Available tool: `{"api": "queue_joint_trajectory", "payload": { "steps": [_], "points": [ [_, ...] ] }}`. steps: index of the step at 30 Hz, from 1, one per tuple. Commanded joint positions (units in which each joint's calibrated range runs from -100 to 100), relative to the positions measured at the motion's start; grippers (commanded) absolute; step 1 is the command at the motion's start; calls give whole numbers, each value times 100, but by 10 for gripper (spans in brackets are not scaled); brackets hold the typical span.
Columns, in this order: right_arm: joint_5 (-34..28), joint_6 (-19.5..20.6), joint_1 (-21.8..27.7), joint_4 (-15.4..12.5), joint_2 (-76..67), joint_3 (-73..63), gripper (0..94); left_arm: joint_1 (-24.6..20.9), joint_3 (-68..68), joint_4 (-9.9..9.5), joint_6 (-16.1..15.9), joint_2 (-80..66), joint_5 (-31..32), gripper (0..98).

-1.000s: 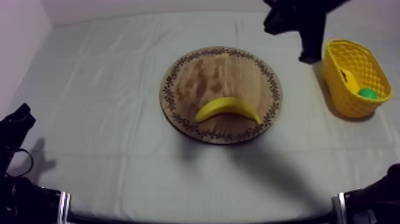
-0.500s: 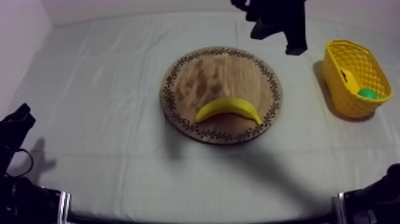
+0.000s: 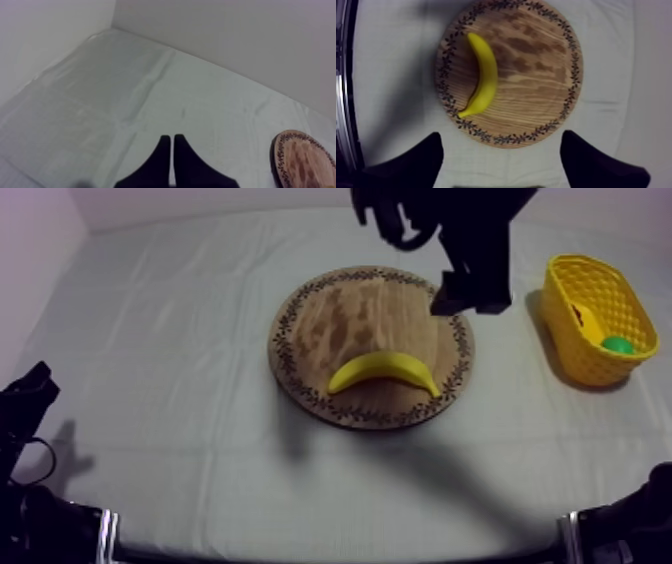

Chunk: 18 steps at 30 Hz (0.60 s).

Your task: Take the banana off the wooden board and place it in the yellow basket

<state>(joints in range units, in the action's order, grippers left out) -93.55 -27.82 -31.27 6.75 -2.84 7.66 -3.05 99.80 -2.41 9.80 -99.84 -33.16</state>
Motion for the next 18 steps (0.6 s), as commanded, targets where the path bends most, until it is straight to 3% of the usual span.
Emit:
{"api": "queue_joint_trajectory", "payload": {
  "steps": [1,10,18],
  "points": [
    [155,24,-17,-9,82,320,813,-2,-2,-1,0,2,1,1],
    [1125,131,-20,11,860,1188,820,-2,-2,-1,0,2,1,1],
    [1825,97,19,46,1806,1092,810,-2,-2,-1,0,2,1,1]
  ]
}}
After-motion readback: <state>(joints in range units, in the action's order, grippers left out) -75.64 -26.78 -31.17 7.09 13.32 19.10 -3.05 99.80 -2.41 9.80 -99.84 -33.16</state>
